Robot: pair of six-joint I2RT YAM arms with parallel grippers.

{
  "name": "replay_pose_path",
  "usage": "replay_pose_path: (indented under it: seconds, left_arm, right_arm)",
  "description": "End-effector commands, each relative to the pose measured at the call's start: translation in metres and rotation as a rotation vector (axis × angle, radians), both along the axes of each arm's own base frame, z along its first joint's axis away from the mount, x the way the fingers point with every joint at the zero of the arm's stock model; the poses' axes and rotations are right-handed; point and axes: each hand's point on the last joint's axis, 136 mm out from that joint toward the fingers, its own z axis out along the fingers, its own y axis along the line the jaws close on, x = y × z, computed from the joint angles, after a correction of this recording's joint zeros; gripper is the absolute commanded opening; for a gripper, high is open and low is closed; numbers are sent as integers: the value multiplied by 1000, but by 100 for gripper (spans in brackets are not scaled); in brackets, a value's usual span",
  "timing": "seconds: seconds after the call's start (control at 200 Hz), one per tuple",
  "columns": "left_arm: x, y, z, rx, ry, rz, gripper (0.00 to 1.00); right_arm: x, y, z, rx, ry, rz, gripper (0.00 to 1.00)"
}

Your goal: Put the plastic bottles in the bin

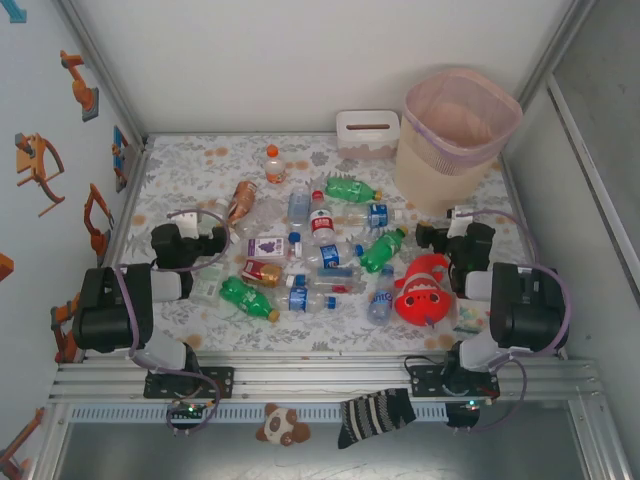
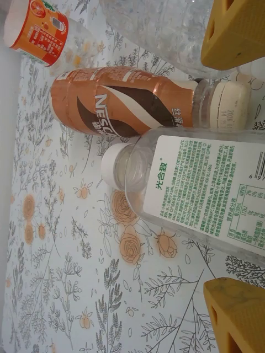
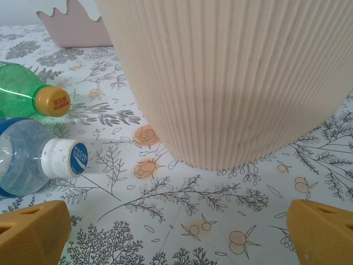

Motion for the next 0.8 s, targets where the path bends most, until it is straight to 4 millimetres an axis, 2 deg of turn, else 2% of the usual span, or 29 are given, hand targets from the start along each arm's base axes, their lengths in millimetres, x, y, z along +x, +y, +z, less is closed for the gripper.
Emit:
replay_pose_path:
  seconds: [0.0,0.536,0.641,0.791]
  left_arm:
    - [2,-2,9,6,-41,-24,96]
    - [2,-1,9,5,-38,-19,96]
    - [5,6,9,4,-34,25,96]
    - [5,7,9,6,-31,28,96]
  right_arm:
    - [2,2,6,-7,-34,21,99]
    - [2,2,6,-7,-34,21,99]
    - [2,2,6,-7,-34,21,99]
    - [2,2,5,-7,-33,20,99]
